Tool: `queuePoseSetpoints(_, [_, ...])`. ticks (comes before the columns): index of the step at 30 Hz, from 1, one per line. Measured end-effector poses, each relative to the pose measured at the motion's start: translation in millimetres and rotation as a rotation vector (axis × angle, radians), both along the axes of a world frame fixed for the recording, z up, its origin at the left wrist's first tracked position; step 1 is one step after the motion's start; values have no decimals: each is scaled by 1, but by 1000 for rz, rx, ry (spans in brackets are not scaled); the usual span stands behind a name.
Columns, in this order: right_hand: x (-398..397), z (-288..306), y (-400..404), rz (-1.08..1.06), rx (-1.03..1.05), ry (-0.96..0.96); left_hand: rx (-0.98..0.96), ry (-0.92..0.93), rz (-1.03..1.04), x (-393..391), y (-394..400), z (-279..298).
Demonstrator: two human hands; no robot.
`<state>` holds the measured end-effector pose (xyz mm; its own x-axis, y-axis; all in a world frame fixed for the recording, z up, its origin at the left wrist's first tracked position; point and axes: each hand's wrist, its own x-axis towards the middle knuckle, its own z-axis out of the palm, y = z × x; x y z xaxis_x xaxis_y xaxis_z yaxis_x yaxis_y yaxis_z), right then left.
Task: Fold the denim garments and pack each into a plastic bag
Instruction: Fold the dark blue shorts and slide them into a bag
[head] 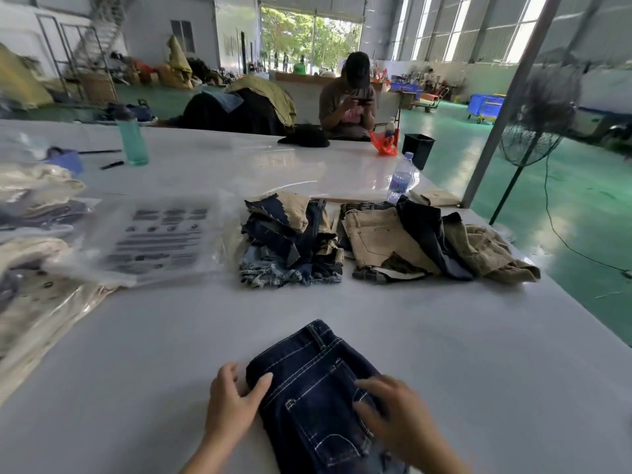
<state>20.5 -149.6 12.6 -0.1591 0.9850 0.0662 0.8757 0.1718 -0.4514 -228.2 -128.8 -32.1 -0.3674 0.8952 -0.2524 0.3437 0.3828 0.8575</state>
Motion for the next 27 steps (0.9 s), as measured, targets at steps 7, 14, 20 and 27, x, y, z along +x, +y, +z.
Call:
queuePoseSetpoints(7, [-8, -44, 20, -267, -302, 164, 13, 305, -278, 44, -29, -1])
queuePoseSetpoints(14, [-25, -20, -15, 54, -722, 621, -77, 744, -354, 37, -26, 22])
queuePoseSetpoints(20, [-51, -30, -11, -367, -627, 918, -127, 871, -428, 61, -51, 16])
queuePoseSetpoints(27, [-65, -22, -20, -329, -660, 1124, -38, 500, -435, 52, -54, 22])
